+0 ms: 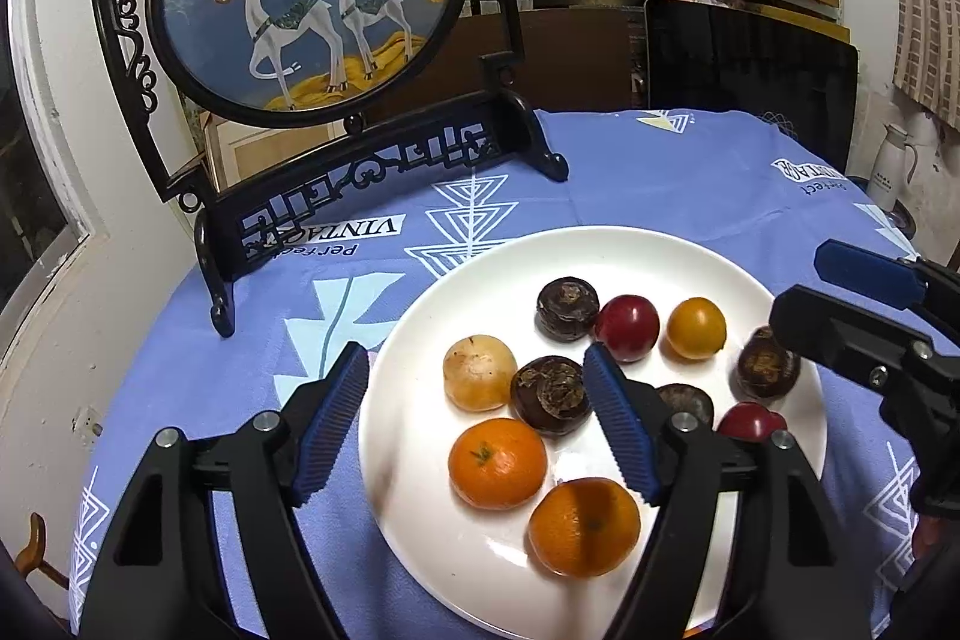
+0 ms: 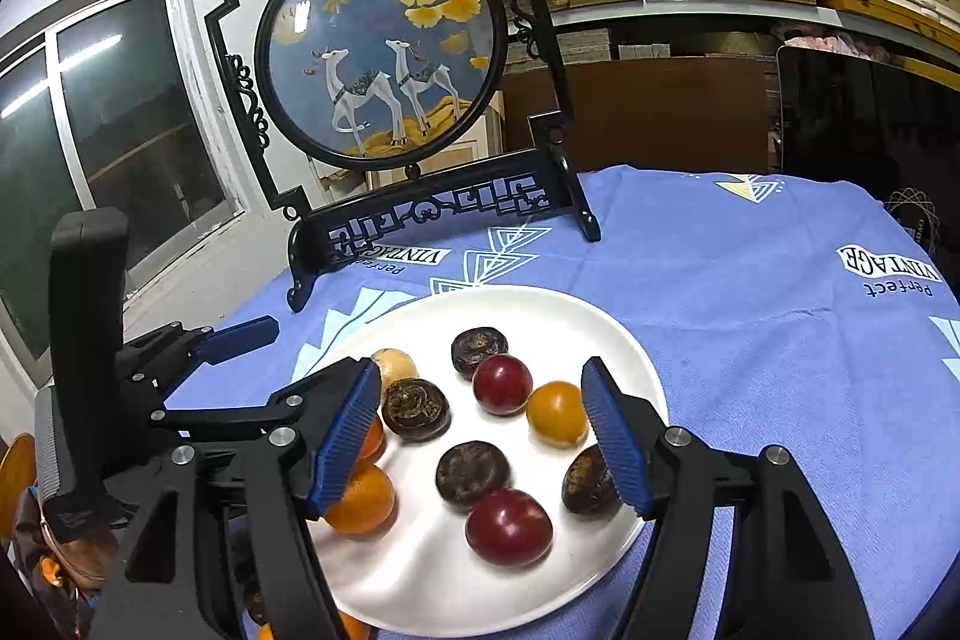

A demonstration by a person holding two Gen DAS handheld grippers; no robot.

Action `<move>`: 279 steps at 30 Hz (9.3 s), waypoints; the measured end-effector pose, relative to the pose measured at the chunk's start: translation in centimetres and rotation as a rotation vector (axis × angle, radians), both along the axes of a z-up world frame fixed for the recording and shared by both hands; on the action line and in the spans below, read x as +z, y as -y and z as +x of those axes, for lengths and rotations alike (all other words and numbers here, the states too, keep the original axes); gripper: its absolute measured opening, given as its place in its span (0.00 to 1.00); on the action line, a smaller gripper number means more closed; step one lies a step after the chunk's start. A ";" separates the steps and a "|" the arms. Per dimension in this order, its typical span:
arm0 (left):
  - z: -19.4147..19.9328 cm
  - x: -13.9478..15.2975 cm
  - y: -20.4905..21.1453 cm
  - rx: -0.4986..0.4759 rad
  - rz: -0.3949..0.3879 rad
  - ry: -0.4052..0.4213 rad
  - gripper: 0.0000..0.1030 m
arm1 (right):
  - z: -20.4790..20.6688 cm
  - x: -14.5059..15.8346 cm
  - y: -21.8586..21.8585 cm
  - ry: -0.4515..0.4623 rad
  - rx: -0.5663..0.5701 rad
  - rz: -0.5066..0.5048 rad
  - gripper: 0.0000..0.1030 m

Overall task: Organize fruits
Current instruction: 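Open both tools and move them back to the loose fruits, then grasp a red tomato with the left tool while the right tool grasps a mandarin, then lower the red tomato with the left tool while the right tool lowers the mandarin onto the plate, then open both tools and move them back to the loose fruits, then grasp a dark brown fruit with the left tool while the right tool grasps a mandarin, then lower the brown fruit with the left tool while the right tool lowers the mandarin onto the plate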

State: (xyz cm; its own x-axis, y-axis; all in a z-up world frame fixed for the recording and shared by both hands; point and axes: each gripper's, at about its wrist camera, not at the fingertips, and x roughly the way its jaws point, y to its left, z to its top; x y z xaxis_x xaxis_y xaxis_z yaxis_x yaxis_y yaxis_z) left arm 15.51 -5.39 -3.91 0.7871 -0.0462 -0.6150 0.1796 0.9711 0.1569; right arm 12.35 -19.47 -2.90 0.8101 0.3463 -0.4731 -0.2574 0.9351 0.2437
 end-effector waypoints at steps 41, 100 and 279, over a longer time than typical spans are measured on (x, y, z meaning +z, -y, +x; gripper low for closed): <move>-18.6 -2.1 -0.8 -0.299 0.023 -0.088 0.75 | -12.5 -6.6 -1.8 -0.223 0.237 -0.246 0.35; -1.9 1.9 0.2 -0.056 -0.052 0.009 0.28 | -3.0 4.9 -1.5 0.080 0.176 -0.014 0.35; 0.1 -1.2 0.7 0.014 -0.018 -0.031 0.47 | 1.2 -0.8 -2.3 -0.059 0.046 -0.034 0.40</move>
State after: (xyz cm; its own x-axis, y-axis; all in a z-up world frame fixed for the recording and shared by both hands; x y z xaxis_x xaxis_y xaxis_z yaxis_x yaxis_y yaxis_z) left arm 15.58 -6.06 -5.11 0.7682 -0.0467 -0.6385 0.1708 0.9762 0.1340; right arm 13.55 -17.19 -3.74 0.7641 0.3658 -0.5314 -0.2866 0.9304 0.2284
